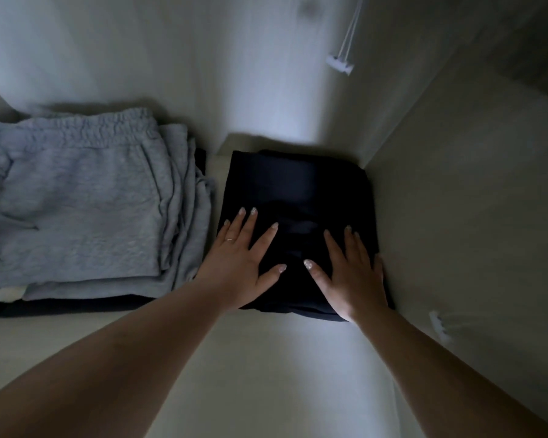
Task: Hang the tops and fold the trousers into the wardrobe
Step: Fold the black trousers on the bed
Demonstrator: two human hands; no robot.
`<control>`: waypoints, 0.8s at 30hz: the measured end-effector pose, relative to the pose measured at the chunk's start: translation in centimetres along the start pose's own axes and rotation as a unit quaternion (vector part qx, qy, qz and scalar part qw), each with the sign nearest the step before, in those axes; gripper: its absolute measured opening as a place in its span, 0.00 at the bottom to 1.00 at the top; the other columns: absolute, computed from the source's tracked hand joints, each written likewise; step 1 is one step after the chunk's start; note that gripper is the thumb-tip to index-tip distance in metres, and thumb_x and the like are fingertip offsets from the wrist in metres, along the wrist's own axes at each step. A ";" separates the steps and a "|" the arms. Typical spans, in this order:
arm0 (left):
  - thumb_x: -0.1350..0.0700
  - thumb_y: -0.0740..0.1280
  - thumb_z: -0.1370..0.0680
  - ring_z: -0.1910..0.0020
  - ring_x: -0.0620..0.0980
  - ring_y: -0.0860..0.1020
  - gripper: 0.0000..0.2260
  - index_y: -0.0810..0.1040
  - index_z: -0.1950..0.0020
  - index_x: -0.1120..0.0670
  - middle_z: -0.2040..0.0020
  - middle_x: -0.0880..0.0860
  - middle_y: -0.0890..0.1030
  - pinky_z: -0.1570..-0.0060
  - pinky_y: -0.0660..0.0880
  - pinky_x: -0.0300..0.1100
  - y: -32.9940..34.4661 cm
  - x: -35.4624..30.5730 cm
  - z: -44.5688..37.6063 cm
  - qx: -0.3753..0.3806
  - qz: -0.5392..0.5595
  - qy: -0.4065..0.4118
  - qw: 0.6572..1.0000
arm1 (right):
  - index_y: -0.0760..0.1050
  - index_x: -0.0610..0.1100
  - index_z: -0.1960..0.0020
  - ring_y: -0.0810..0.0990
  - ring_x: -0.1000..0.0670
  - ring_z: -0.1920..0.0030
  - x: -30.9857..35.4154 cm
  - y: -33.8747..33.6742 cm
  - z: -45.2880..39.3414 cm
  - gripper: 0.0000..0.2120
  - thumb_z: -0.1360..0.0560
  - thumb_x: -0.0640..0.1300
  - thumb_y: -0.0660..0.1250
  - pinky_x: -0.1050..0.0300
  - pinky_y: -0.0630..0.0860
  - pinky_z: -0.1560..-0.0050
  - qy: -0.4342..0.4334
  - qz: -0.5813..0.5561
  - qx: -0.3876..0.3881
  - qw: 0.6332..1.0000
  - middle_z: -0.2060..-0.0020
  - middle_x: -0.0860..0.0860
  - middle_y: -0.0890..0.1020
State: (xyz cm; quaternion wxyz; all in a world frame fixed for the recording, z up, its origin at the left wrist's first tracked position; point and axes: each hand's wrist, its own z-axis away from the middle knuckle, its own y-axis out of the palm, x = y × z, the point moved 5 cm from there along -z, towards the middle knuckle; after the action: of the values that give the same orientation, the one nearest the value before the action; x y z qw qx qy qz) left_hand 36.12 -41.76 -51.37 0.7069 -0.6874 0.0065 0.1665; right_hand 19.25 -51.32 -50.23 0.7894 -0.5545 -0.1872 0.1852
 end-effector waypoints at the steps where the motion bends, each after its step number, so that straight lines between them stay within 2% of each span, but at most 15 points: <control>1: 0.33 0.44 0.25 0.23 0.61 0.51 0.35 0.56 0.22 0.49 0.23 0.63 0.55 0.26 0.50 0.54 -0.2 0.2 -0.5 -0.005 -0.003 0.002 1.000 | 0.42 0.57 0.23 0.39 0.50 0.23 0.0 -0.2 -0.6 0.35 0.25 0.69 0.45 0.39 0.44 0.27 -0.001 -0.004 0.003 1.000 0.22 0.49 0.42; 8: 0.32 0.43 0.27 0.23 0.61 0.50 0.37 0.55 0.22 0.49 0.23 0.63 0.54 0.26 0.50 0.55 -0.5 0.9 -2.8 0.003 -0.008 0.004 1.000 | 0.41 0.58 0.24 0.37 0.51 0.24 -0.1 -0.8 -3.4 0.35 0.26 0.70 0.46 0.38 0.42 0.27 0.003 -0.026 0.041 0.999 0.23 0.50 0.39; 12: 0.31 0.38 0.29 0.22 0.57 0.45 0.38 0.50 0.22 0.47 0.21 0.59 0.49 0.25 0.45 0.52 -0.5 1.0 -3.1 0.036 -0.010 -0.014 0.999 | 0.45 0.58 0.23 0.39 0.51 0.23 -0.5 -1.0 -4.2 0.36 0.26 0.69 0.51 0.40 0.43 0.27 0.001 -0.055 0.052 0.997 0.23 0.50 0.42; 14: 0.32 0.45 0.25 0.22 0.55 0.48 0.36 0.53 0.22 0.49 0.21 0.56 0.53 0.25 0.48 0.49 -1.5 0.7 -2.9 0.041 0.028 -0.034 0.998 | 0.56 0.54 0.24 0.48 0.50 0.23 -0.9 -1.9 -4.0 0.34 0.26 0.65 0.59 0.40 0.49 0.26 0.006 -0.133 0.010 0.991 0.23 0.49 0.52; 16: 0.42 0.58 0.21 0.25 0.52 0.59 0.29 0.57 0.23 0.51 0.24 0.53 0.63 0.28 0.57 0.44 -3.0 0.6 -1.7 0.027 0.137 -0.079 0.987 | 0.69 0.48 0.30 0.64 0.48 0.28 -0.3 -3.3 -2.6 0.27 0.26 0.57 0.66 0.45 0.61 0.29 0.001 -0.265 -0.075 0.961 0.29 0.47 0.69; 18: 0.51 0.63 0.21 0.33 0.48 0.72 0.25 0.61 0.25 0.50 0.33 0.49 0.75 0.36 0.68 0.42 -4.8 1.2 0.7 -0.007 0.277 -0.145 0.950 | 0.73 0.46 0.34 0.72 0.52 0.35 2.1 -4.1 -0.1 0.22 0.26 0.50 0.68 0.58 0.67 0.35 -0.024 -0.350 -0.093 0.932 0.36 0.50 0.76; 20: 0.55 0.65 0.21 0.44 0.43 0.79 0.21 0.67 0.29 0.51 0.45 0.46 0.81 0.46 0.76 0.39 -7.1 1.9 4.1 -0.069 0.395 -0.206 0.893 | 0.74 0.49 0.36 0.72 0.58 0.39 5.9 -4.6 2.5 0.18 0.25 0.47 0.68 0.68 0.66 0.40 -0.067 -0.399 -0.050 0.913 0.40 0.54 0.76; 22: 0.58 0.66 0.22 0.54 0.37 0.81 0.16 0.73 0.35 0.51 0.53 0.44 0.82 0.56 0.76 0.31 -9.6 2.6 8.2 -0.138 0.479 -0.258 0.828 | 0.73 0.56 0.40 0.73 0.60 0.40 9.6 -5.0 5.0 0.14 0.24 0.45 0.67 0.74 0.66 0.44 -0.109 -0.442 -0.009 0.890 0.42 0.58 0.76; 24: 0.56 0.67 0.22 0.57 0.36 0.81 0.12 0.75 0.40 0.49 0.55 0.45 0.83 0.58 0.74 0.28 -12.3 3.1 12.9 -0.190 0.516 -0.305 0.778 | 0.72 0.60 0.46 0.75 0.60 0.41 12.9 -5.7 7.6 0.13 0.24 0.43 0.67 0.73 0.68 0.44 -0.130 -0.491 0.026 0.861 0.43 0.58 0.77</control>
State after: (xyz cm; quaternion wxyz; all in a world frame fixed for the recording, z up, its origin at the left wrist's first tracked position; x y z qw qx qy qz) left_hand 39.20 -28.45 -39.45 0.3352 -0.6151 0.1126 0.7047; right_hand 27.07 -40.58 -41.30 0.7611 -0.3408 -0.5309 -0.1511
